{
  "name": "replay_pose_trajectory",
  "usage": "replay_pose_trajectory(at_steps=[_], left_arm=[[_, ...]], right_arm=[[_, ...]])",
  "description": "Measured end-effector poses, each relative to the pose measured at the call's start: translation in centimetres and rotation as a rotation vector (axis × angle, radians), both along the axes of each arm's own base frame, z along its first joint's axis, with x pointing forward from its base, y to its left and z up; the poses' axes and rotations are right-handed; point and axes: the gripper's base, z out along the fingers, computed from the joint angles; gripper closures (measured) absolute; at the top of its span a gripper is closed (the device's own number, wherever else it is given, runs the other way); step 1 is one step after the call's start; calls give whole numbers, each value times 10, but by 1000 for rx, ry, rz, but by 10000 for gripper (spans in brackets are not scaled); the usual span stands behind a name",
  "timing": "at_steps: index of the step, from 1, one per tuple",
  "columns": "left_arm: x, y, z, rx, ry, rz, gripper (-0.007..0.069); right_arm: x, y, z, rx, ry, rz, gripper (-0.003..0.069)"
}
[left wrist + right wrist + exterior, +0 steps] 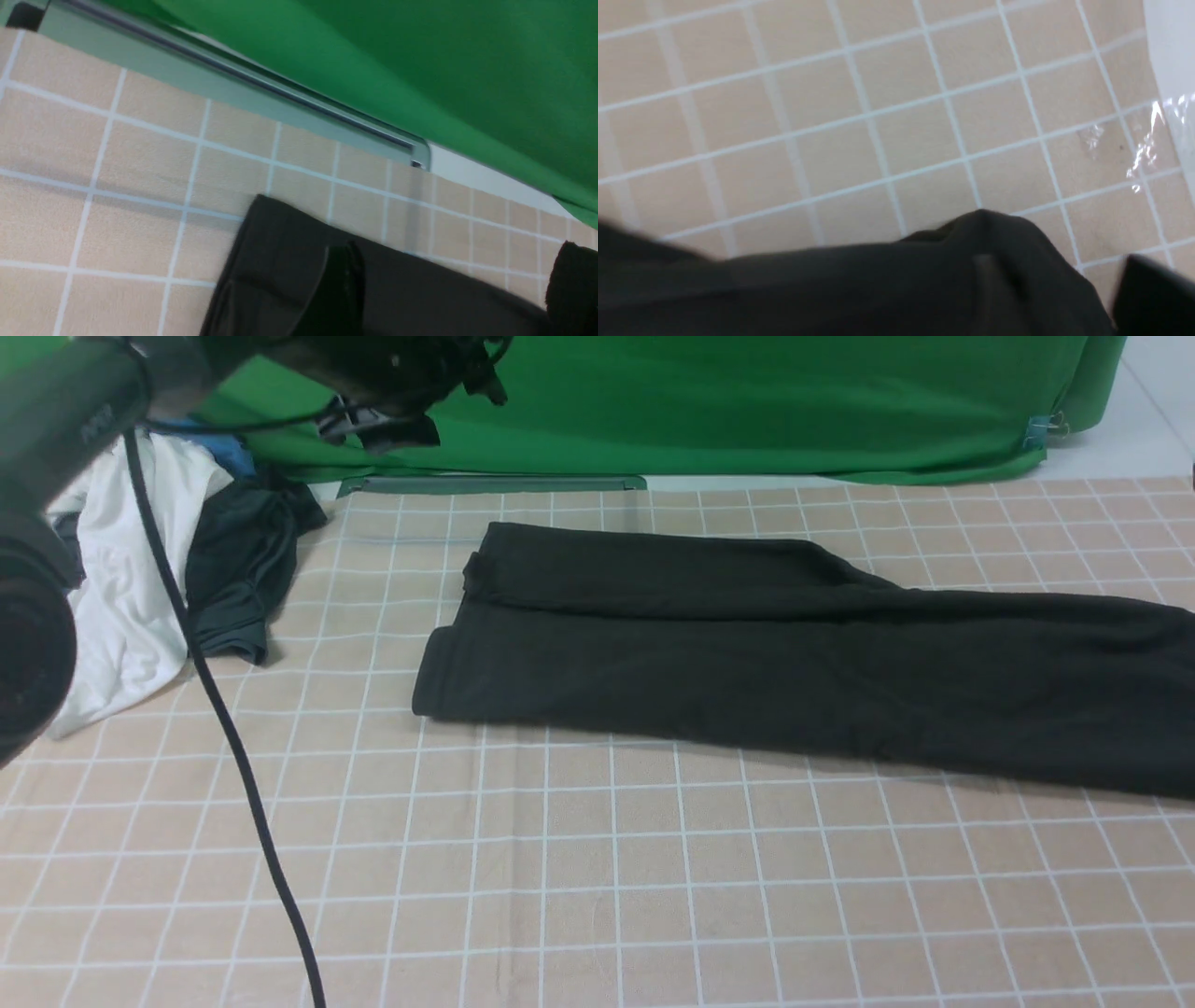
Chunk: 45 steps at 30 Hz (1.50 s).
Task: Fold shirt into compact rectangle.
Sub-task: 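Pull the folded dark garment lengthwise by its ends to straighten it flat on the table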
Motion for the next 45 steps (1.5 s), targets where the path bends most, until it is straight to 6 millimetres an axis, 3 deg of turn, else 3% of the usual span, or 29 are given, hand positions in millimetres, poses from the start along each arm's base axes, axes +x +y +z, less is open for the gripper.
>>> replay_pose_trajectory(at_steps=[2,4,6,12,15,24,29,35,38,45], left_arm=[[-9,-1,12,28,48,-55,49],[-19,-2,10,47,160,-112,78],[-24,-3,5,60,228,-144,126],[-21,-5,-36,103,381,-208,497],[-16,-8,-58,110,425,-216,588],[-14,-43,-111,162,496,-317,611],[3,-47,-132,174,379,-271,610],[30,-49,-130,133,99,-165,610],[43,-49,-119,77,-71,-89,610],[34,-42,-98,104,-25,-134,610]], right_arm=[[0,9,12,19,2,46,547],[2,24,13,36,22,99,610],[2,35,12,43,40,127,622],[6,78,9,51,68,243,627],[6,86,9,51,69,263,627],[6,89,10,50,66,268,627],[6,90,10,59,64,250,621],[7,91,10,61,64,250,620],[5,93,9,71,79,252,620],[0,111,7,128,133,347,620]])
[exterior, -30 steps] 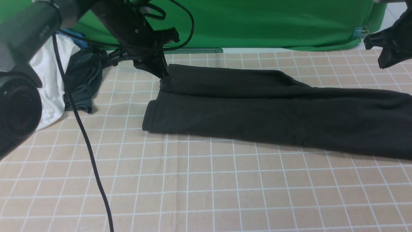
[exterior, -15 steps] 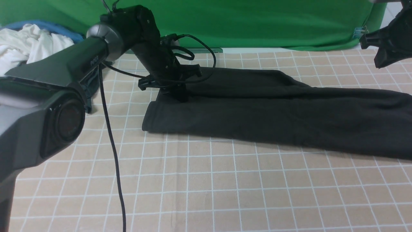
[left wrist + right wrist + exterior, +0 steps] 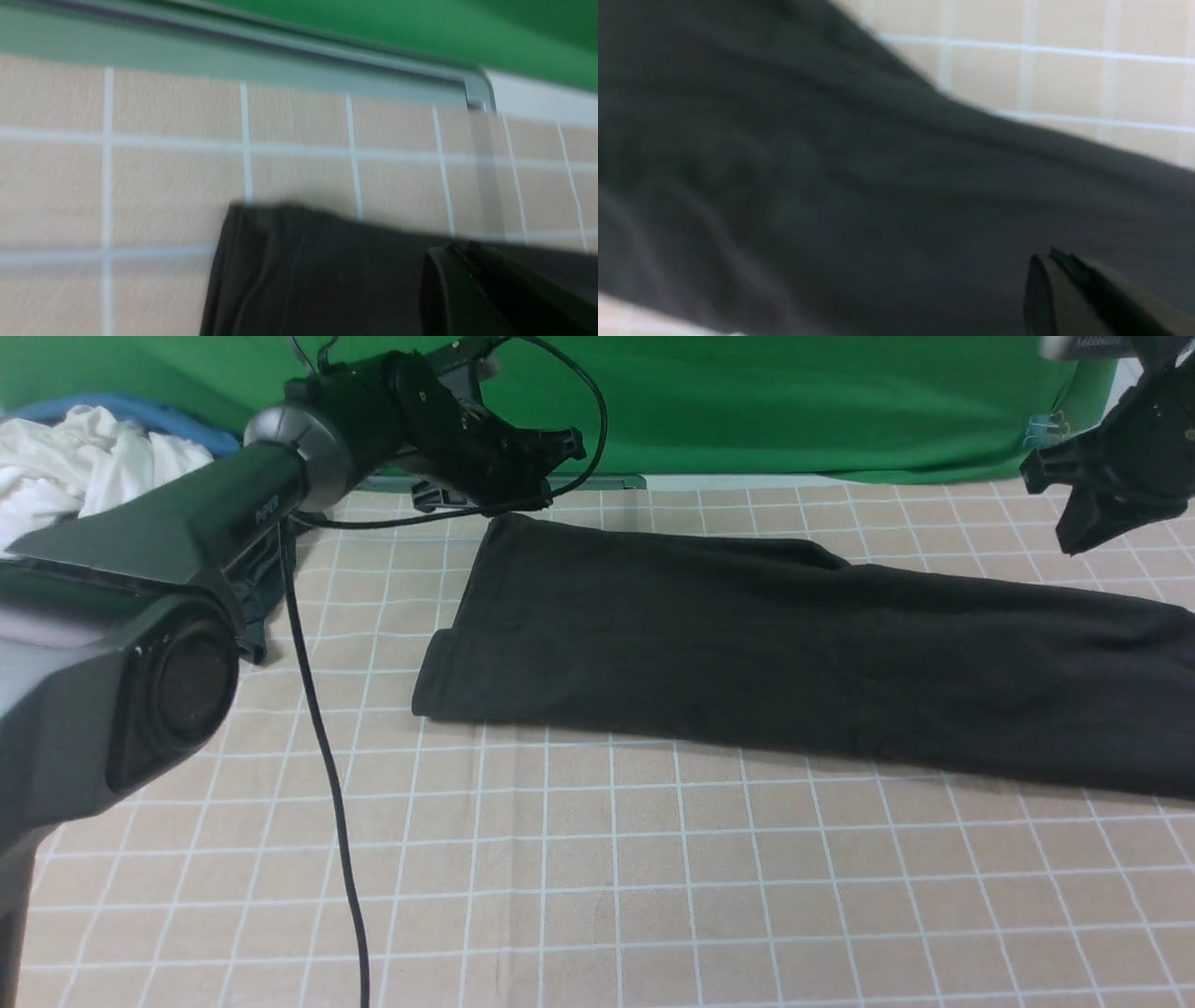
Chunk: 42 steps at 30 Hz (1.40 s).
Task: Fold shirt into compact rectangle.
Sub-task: 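Pull the folded dark garment lengthwise by its ends to straighten it flat on the table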
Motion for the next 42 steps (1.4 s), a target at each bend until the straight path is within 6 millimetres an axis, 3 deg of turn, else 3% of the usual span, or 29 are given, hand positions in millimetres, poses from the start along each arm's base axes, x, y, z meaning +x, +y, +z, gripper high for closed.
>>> replay_pose_trajectory(at_steps=[4,6,10,12,13,16,21,25,28,32,33,35,37,39,42], left_arm=[[-21,10,39,42,85,-58,610],[-33,13,59,55,118,-83,610],[-50,16,79,68,189,-122,610],[-52,16,82,67,200,-128,610],[-53,16,81,70,204,-132,610],[-53,16,80,71,210,-133,610],[-52,16,80,71,208,-132,610],[-51,17,80,85,196,-126,610],[-53,19,78,99,220,-128,610],[-60,21,73,124,312,-163,610],[-60,21,73,124,312,-163,610],[-63,21,72,141,330,-188,610],[-63,21,72,145,330,-193,610],[-63,21,72,146,332,-195,610],[-63,21,72,144,332,-195,610]], right_arm=[[0,19,-12,31,76,47,620],[3,29,-25,32,117,70,620],[16,53,-62,29,152,116,620],[22,63,-75,28,137,131,620],[31,73,-91,30,91,137,620],[48,85,-106,37,-48,128,620],[72,89,-104,66,-312,60,620],[78,82,-96,13,-390,81,618],[74,63,-79,-30,-323,74,622],[53,5,-31,-102,-207,50,635],[51,2,-28,-104,-203,46,635],[29,-39,3,-122,-153,-15,635],[6,-79,20,-123,-79,-94,635],[-22,-124,25,-104,-21,-208,635],[-55,-155,13,-52,55,-292,636]])
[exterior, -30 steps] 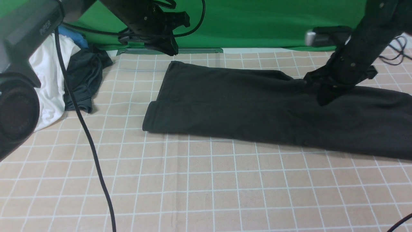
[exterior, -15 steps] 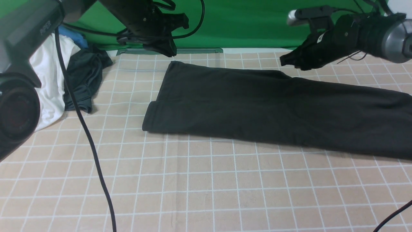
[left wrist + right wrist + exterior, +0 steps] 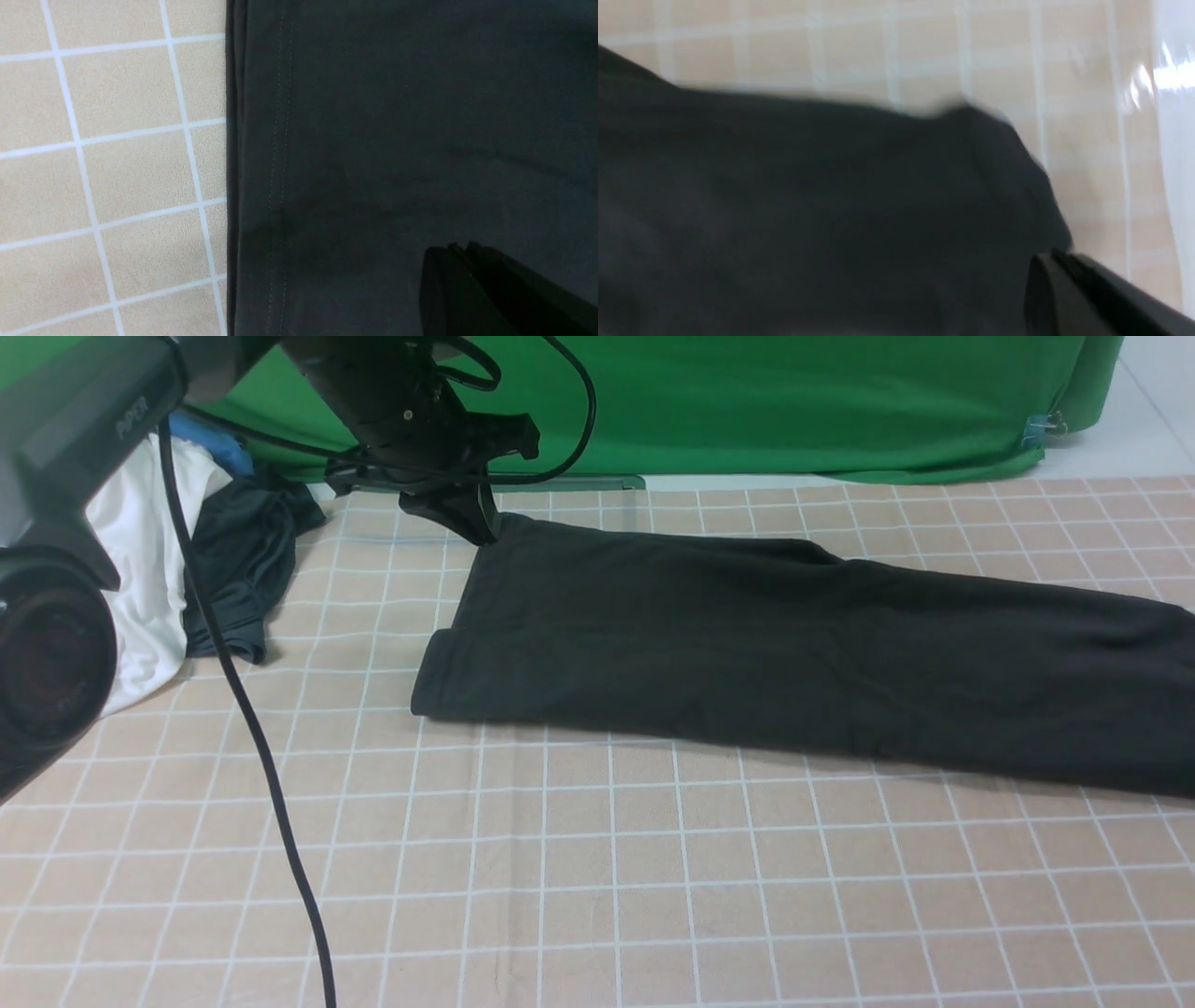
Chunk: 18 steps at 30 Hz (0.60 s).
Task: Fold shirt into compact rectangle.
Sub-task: 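Pull the folded dark garment lengthwise by its ends to straighten it flat on the table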
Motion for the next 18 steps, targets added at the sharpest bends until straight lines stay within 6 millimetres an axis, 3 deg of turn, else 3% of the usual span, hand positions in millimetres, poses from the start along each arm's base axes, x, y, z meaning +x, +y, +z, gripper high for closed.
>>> replay_pose_trajectory(at_steps=[3,5,9,13,18], left_arm=[[0,0,0,-4,1,0,610],[0,0,0,-4,1,0,610],[0,0,0,-2,1,1,610],[1,7,-2,48,10,77,607],[5,21,-2,73,16,155,554]], right_arm=[[-39,-14,-31,86,87,-81,626],[-52,-16,-49,105,101,-114,579],[-54,-12,-73,104,87,-125,377],[-44,-10,-86,80,46,-115,131],[-31,-9,-100,51,17,-96,77]])
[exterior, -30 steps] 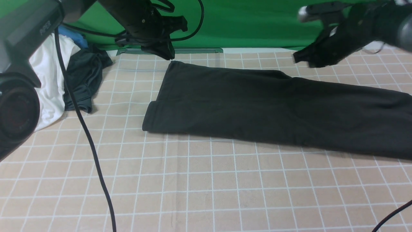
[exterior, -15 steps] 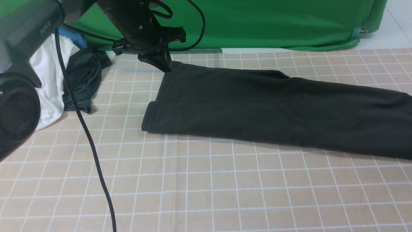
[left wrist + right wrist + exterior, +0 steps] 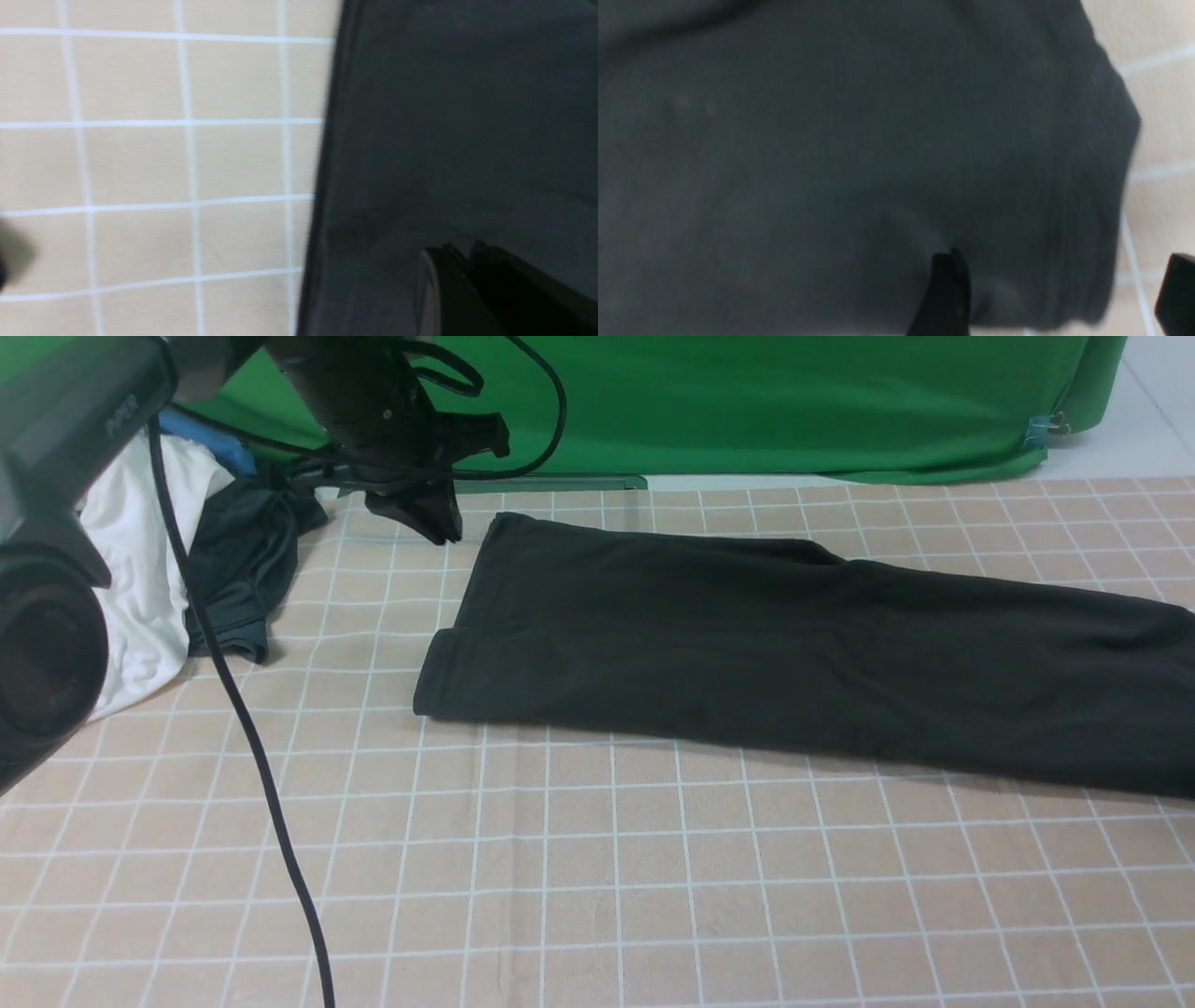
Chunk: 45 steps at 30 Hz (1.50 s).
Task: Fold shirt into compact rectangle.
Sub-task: 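Pull the folded dark garment lengthwise by its ends to straighten it flat on the table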
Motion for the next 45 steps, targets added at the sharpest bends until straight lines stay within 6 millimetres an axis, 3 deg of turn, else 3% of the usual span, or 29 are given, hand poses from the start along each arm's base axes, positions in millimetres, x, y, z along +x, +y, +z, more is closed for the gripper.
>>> replay_pose_trajectory(at_steps=[5,6,7,12,16,21,29,33,40,45], left_arm=[[-1,12,-12,38,40,53,387],[-1,13,-18,31,61,60,309],[-1,13,-18,31,62,61,298],[7,6,-42,-38,93,67,46],[12,3,-62,-59,119,71,-22],[18,-5,-88,-123,154,53,-26],[20,-9,-97,-182,156,8,63],[20,-9,-99,-181,158,5,223],[20,-10,-104,-203,186,38,568],[20,-10,-104,-207,193,44,593]], right_arm=[[6,2,-24,19,56,18,34],[7,1,-28,20,64,18,15],[7,1,-29,20,64,18,13],[10,-1,-29,4,41,14,-16],[14,0,-26,-4,25,19,-16],[16,3,-25,-8,18,27,-12],[17,4,-25,-10,15,31,1],[17,4,-25,-10,15,33,6],[18,4,-27,-13,19,50,-10],[19,3,-35,-1,38,33,-29]])
